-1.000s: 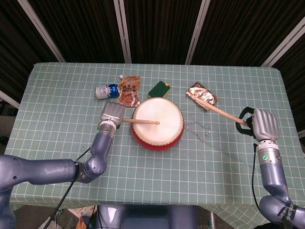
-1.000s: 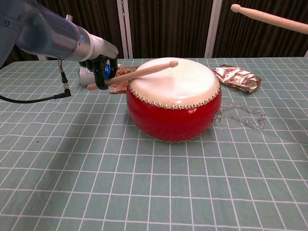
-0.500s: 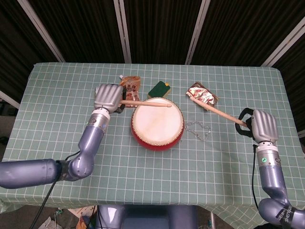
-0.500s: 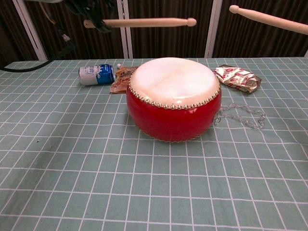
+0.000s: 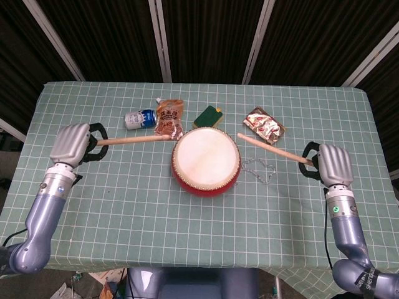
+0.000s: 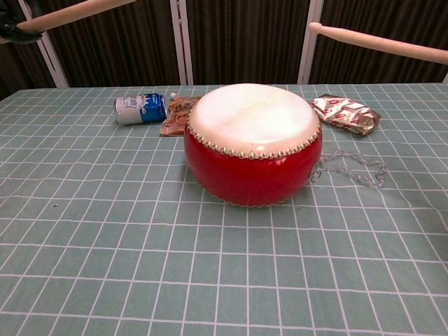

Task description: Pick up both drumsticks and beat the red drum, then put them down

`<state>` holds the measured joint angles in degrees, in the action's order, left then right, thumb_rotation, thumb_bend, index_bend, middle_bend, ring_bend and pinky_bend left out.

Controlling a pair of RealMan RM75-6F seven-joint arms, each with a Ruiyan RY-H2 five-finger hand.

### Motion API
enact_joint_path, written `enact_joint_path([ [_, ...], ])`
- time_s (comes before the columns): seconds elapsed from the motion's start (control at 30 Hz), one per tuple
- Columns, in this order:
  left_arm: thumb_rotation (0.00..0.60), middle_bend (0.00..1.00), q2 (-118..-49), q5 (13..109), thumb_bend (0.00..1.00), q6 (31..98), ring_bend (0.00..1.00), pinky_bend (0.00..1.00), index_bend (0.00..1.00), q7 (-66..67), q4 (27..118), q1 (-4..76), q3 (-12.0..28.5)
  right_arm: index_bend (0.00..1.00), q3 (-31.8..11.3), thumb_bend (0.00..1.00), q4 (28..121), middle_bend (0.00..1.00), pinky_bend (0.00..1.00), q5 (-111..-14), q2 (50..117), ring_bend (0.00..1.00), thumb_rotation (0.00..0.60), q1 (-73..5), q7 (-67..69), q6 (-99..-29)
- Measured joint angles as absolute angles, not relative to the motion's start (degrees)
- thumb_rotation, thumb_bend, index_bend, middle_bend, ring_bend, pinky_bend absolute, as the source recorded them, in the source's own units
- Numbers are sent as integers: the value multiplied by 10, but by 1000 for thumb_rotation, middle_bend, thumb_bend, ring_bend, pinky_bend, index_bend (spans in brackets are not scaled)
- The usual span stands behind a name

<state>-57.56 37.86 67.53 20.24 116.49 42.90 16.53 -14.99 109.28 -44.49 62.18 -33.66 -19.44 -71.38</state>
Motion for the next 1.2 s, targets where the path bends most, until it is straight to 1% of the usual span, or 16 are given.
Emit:
enact_joint_path([
  [0.13, 600, 1000, -553, 424, 556, 673, 1000, 1000, 788, 157, 1175, 394, 148, 985, -158, 620, 1112, 1000, 1000, -443, 620, 1000, 600, -350, -209, -705],
  [0.27, 600, 1000, -542, 445, 556, 661, 1000, 1000, 788, 125, 1168, 380, 142, 985, -166, 620, 1131, 1000, 1000, -439, 613, 1000, 600, -365, -235, -701],
  [0.4, 600, 1000, -533, 453, 556, 646, 1000, 1000, 788, 99, 1154, 374, 146, 985, -186, 620, 1149, 1000, 1000, -434, 604, 1000, 600, -377, -245, -705],
  [0.57, 600, 1000, -521, 459, 556, 635, 1000, 1000, 788, 70, 1144, 368, 156, 985, -226, 620, 1178, 1000, 1000, -423, 580, 1000, 600, -387, -217, -703],
  [0.67, 600, 1000, -513, 464, 556, 629, 1000, 1000, 788, 53, 1141, 365, 163, 985, -229, 620, 1183, 1000, 1000, -417, 572, 1000, 600, -395, -222, -696],
  [0.8, 600, 1000, -502, 472, 556, 621, 1000, 1000, 788, 37, 1142, 361, 170, 985, -216, 620, 1179, 1000, 1000, -411, 579, 1000, 600, -414, -266, -686],
  [0.9, 600, 1000, -497, 475, 556, 614, 1000, 1000, 788, 27, 1144, 358, 173, 985, -194, 620, 1166, 1000, 1000, -399, 599, 1000, 600, -436, -321, -677],
  [1.07, 600, 1000, -491, 478, 556, 601, 1000, 1000, 788, 17, 1143, 357, 174, 985, -146, 620, 1125, 1000, 1000, -352, 651, 1000, 600, -486, -463, -670],
  [1.2, 600, 1000, -486, 481, 556, 588, 1000, 1000, 788, 9, 1142, 356, 173, 985, -112, 621, 1081, 1000, 1000, -284, 712, 1000, 600, -531, -609, -694],
])
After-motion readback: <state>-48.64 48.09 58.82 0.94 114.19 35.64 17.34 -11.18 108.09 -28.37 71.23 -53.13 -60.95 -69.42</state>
